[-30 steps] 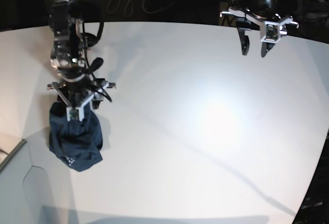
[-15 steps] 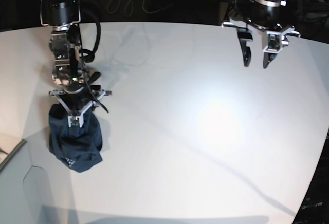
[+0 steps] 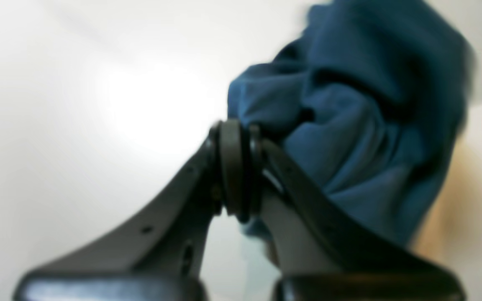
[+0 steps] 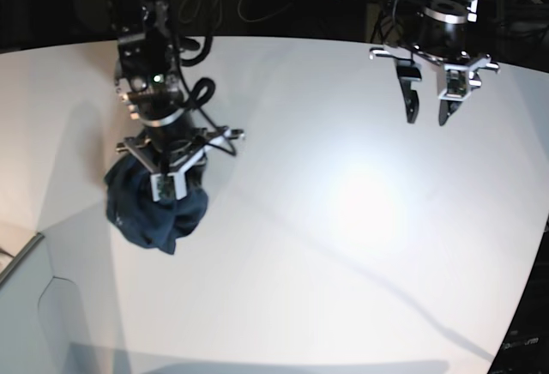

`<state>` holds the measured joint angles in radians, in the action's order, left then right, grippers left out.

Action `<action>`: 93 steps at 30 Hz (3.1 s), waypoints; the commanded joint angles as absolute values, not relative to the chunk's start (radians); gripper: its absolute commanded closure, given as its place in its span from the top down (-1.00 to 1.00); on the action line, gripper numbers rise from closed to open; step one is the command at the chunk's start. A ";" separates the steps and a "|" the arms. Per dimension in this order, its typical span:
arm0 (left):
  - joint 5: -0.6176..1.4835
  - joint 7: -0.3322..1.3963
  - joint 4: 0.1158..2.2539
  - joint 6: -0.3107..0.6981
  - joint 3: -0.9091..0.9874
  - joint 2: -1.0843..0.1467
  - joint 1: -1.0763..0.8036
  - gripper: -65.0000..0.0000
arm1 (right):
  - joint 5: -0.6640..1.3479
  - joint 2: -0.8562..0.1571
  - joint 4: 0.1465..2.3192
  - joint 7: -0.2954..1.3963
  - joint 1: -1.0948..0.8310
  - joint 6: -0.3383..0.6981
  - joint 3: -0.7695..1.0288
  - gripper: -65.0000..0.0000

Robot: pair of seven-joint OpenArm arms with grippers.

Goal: Layout the t-shirt on the table in an organized manner, then fold the t-shirt properly
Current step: 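Bring the left gripper to the shirt and grasp cloth beside the right gripper, then pull the grippers apart to stretch the shirt across the table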

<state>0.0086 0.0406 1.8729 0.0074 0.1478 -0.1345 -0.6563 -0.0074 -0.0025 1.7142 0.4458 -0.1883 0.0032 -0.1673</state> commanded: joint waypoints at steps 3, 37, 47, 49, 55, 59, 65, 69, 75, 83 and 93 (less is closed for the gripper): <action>0.008 0.008 1.886 0.005 0.148 -0.139 -0.662 -0.15 | -0.005 -0.001 1.762 0.424 -0.202 0.007 -0.240 -1.00; 0.157 0.008 1.480 0.004 -0.143 -0.045 -0.325 0.44 | -0.005 -0.087 1.851 0.398 -0.245 0.173 -0.168 0.03; 0.163 0.001 1.273 0.004 -0.265 -0.041 -0.193 0.44 | -0.005 -0.085 1.851 0.398 -0.269 0.173 -0.150 0.03; 0.163 -0.001 1.231 0.004 -0.283 -0.039 -0.166 0.44 | -0.005 -0.087 1.851 0.398 -0.271 0.173 -0.150 0.03; 0.165 -0.001 1.136 0.004 -0.355 -0.007 -0.097 0.14 | -0.005 -0.087 1.845 0.398 -0.268 0.173 -0.157 0.03; 0.165 -0.001 1.118 0.004 -0.361 0.018 -0.085 -0.57 | -0.007 -0.101 1.831 0.400 -0.263 0.176 -0.182 0.04; 0.165 0.001 1.113 0.004 -0.363 0.018 -0.088 -0.95 | -0.007 -0.119 1.748 0.401 -0.199 0.176 -0.189 0.04; 0.165 0.001 1.113 0.004 -0.360 0.016 -0.090 -1.00 | -0.007 -0.119 1.684 0.403 -0.148 0.176 -0.193 0.04; 0.165 0.001 1.115 0.004 -0.360 0.015 -0.093 -1.00 | -0.007 -0.119 1.589 0.401 -0.097 0.176 -0.223 0.02; 0.165 0.001 1.187 0.004 -0.323 -0.041 -0.128 -1.00 | -0.007 -0.127 1.609 0.403 -0.074 0.180 -0.185 -1.00; 0.165 0.005 1.475 0.004 -0.004 -0.104 -0.254 -1.00 | -0.002 -0.128 1.778 0.400 -0.093 0.180 -0.015 -1.00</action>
<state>0.1642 0.0353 1.4513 0.0032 -0.0097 -0.0998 -0.2565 -0.0040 -0.1215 1.7557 0.4271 -0.1036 0.1799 -0.0196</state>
